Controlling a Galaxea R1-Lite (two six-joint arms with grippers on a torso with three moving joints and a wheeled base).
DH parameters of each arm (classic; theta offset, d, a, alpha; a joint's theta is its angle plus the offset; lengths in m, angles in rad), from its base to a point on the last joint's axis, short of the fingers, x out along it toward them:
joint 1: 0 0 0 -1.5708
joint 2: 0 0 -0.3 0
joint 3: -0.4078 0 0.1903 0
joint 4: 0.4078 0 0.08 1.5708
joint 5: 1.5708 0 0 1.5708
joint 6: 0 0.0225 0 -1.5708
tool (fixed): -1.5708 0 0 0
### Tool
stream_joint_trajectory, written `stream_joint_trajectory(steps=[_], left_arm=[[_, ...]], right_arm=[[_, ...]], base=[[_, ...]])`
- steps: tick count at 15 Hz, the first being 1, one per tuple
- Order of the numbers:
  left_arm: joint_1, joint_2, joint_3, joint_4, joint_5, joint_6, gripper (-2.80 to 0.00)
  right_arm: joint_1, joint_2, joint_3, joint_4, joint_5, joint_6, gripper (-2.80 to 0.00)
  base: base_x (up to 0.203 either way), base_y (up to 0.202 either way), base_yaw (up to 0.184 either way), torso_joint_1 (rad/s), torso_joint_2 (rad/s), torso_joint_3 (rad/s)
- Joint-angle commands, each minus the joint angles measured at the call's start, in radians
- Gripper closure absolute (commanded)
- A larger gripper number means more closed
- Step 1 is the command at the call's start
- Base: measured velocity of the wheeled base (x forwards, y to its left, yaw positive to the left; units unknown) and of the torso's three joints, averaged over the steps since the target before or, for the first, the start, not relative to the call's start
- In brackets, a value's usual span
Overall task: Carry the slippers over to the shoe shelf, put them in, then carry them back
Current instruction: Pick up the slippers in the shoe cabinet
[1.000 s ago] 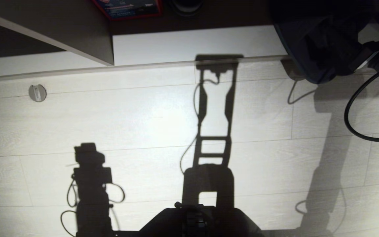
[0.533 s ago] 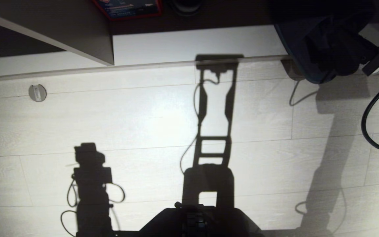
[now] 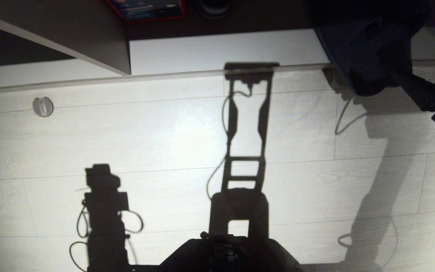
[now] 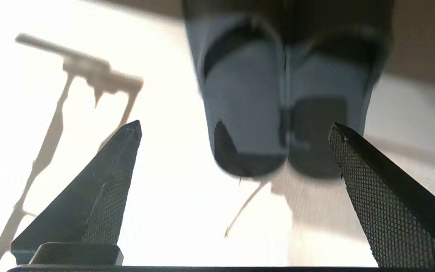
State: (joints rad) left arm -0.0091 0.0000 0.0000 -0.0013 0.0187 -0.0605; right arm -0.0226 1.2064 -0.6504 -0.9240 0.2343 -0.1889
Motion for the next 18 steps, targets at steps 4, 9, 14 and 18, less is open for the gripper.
stream_joint_trajectory(steps=[4, 9, 14, 18], left_arm=[[0.0, 0.0, 0.0, 0.0, 0.001, 0.001, 0.0], [0.0, 0.0, 0.0, 0.0, 0.001, -0.001, 0.0], [0.0, 0.0, 0.0, 0.0, 0.0, 0.001, 0.0], [0.0, 0.0, 0.0, 0.0, 0.001, -0.001, 0.0]], right_arm=[[0.009, -0.125, 0.081, 0.079, -0.024, -0.006, -2.8], [0.01, -0.205, 0.203, 0.103, -0.056, -0.034, 0.0], [0.01, -0.278, 0.315, 0.12, -0.102, -0.037, 0.0], [0.01, -0.305, 0.372, 0.136, -0.139, -0.037, 0.0]], base=[[0.0, 0.0, 0.0, 0.0, 0.0, 0.0], [0.0, 0.0, 0.0, 0.0, 0.0, 0.0], [0.0, 0.0, 0.0, 0.0, 0.0, 0.0], [0.0, 0.0, 0.0, 0.0, 0.0, 0.0]])
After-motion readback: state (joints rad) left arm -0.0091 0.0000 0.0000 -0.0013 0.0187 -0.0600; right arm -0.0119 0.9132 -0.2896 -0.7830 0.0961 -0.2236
